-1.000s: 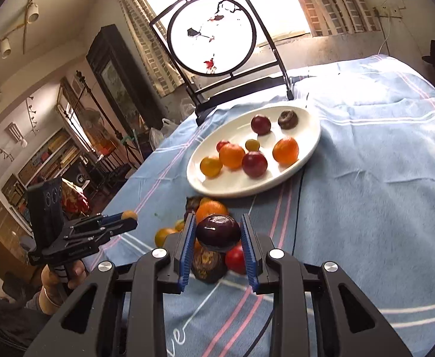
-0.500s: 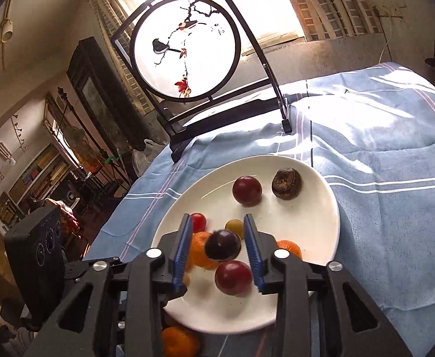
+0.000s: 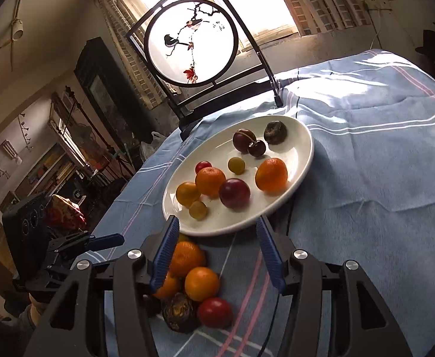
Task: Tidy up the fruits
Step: 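Release the small yellow fruit on the plate with the left tool while the right tool releases the plum, then grasp a dark brown round fruit from the pile with the left tool, then release the brown fruit on the plate with the left tool while the right tool releases a small dark fruit, then grasp a dark purple plum with the left tool while the right tool grasps a red tomato, then release the plum on the plate with the left tool while the right tool releases the tomato, then grasp a large yellow-orange fruit with the left tool while the right tool grasps an orange, then release the yellow-orange fruit on the plate with the left tool while the right tool releases the orange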
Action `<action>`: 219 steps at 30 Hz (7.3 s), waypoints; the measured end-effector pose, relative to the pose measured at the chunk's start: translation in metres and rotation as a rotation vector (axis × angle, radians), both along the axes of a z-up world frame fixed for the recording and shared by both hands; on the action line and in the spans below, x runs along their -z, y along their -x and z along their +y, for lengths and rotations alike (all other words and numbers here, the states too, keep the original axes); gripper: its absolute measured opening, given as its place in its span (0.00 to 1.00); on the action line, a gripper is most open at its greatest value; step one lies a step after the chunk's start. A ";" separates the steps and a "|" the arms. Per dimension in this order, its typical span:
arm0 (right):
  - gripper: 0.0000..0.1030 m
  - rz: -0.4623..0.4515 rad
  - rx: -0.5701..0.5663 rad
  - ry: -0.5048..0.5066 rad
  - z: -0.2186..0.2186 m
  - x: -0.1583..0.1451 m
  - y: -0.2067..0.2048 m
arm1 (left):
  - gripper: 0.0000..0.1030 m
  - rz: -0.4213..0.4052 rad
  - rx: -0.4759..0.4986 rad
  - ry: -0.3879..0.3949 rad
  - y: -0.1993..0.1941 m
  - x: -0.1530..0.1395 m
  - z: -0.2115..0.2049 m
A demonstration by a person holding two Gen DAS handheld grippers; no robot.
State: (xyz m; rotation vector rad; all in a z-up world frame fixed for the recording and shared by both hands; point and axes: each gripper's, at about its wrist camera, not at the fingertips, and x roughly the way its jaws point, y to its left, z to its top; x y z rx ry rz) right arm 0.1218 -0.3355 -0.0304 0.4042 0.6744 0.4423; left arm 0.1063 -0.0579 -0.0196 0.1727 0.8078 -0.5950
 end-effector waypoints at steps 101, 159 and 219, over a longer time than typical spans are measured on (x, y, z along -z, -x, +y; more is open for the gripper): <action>0.62 0.052 0.133 0.130 -0.004 0.026 0.046 | 0.41 0.006 -0.091 -0.094 0.040 0.056 -0.023; 0.51 -0.029 0.030 0.219 0.026 -0.025 -0.079 | 0.58 -0.008 -0.032 0.072 -0.070 -0.010 -0.048; 0.34 -0.028 0.033 0.175 0.015 -0.046 -0.026 | 0.37 -0.055 -0.070 0.131 -0.035 -0.032 0.002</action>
